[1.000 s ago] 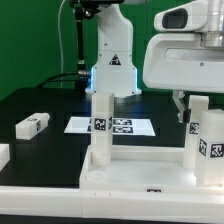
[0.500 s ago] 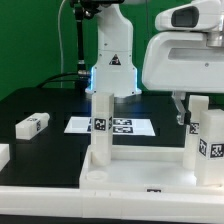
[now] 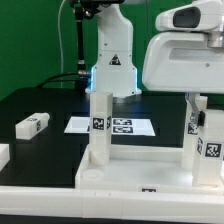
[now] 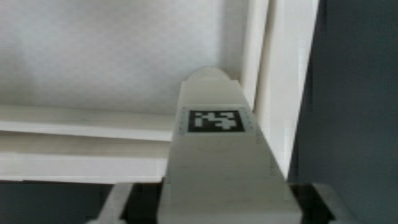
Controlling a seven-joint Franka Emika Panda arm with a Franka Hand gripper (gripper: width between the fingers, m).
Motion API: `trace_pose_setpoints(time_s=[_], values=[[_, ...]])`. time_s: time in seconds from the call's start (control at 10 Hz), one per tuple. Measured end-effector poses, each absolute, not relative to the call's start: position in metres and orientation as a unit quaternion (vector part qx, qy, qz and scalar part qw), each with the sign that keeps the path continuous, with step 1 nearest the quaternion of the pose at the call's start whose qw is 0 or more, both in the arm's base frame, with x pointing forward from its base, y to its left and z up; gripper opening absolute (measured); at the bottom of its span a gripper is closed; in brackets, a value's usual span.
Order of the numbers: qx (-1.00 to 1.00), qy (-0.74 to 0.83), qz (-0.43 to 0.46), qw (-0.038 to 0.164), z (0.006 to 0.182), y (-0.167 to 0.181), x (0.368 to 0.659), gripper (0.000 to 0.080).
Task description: Assemble desk
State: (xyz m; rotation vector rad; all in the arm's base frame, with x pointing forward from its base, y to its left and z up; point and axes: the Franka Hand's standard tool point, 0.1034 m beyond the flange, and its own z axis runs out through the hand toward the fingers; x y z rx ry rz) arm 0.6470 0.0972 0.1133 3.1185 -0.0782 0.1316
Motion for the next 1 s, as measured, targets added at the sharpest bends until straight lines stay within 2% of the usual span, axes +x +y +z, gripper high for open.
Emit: trace_pose_setpoints(time_s=[0.7,1.0], values=[[0.966,-0.255,0.042,-0.002,0.1121,0.0976,0.6461,0.0290],[0.906,-0.421,0.037,-0.027,0.1114,0.0991,0.6467,0.0290]])
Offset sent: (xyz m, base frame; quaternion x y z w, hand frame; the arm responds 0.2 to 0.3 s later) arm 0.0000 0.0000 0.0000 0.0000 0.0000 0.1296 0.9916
